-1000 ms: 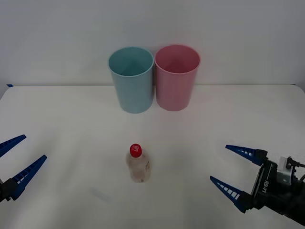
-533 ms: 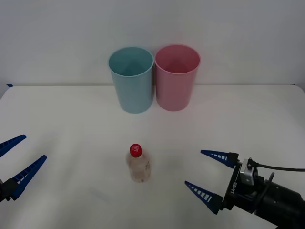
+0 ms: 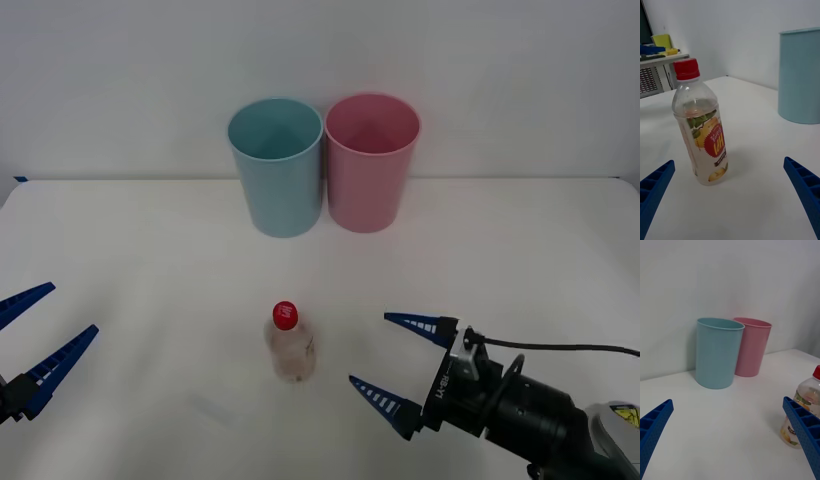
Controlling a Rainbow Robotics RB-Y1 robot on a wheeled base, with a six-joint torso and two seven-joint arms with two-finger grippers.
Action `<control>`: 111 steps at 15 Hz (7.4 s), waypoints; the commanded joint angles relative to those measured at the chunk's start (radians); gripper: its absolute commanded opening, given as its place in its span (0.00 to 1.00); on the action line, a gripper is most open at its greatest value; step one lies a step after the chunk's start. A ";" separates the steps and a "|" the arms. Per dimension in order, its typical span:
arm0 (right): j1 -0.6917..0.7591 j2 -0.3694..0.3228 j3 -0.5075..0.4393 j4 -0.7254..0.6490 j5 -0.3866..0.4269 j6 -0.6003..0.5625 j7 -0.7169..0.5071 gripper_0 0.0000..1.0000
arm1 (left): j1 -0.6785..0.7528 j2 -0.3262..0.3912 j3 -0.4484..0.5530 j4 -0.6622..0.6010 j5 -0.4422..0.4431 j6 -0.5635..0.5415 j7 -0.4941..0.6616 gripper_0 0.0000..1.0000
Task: Grasp the object on the table and drop it into the matching bin: aluminum can to the light blue bin, PET bottle to the pink bin.
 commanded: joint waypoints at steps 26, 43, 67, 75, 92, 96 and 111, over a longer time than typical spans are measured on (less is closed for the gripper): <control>-0.189 0.110 0.337 0.082 0.098 0.362 0.033 1.00 | 0.000 0.000 0.000 0.000 0.000 0.000 0.000 1.00; -0.191 0.029 0.322 -0.039 0.009 0.369 -0.001 0.00 | 0.000 0.000 0.000 0.000 0.000 0.000 0.000 1.00; -0.505 -0.287 0.023 -0.269 -0.013 0.528 -0.745 0.00 | 0.000 0.000 0.000 0.000 0.000 0.000 0.000 1.00; -0.830 -0.224 0.024 0.124 0.093 0.384 -0.722 0.00 | 0.000 0.000 0.000 0.000 0.000 0.000 0.000 1.00; -1.008 -0.103 0.017 0.455 0.227 0.376 -0.638 0.99 | 0.000 0.000 0.000 0.000 0.000 0.000 0.000 1.00; -1.008 -0.103 0.011 0.448 0.210 0.372 -0.624 1.00 | 0.000 0.000 0.000 0.000 0.000 0.000 0.000 1.00; -0.893 -0.141 0.163 0.198 -0.100 0.232 -0.569 1.00 | 0.000 0.000 0.000 0.000 0.000 0.000 0.000 1.00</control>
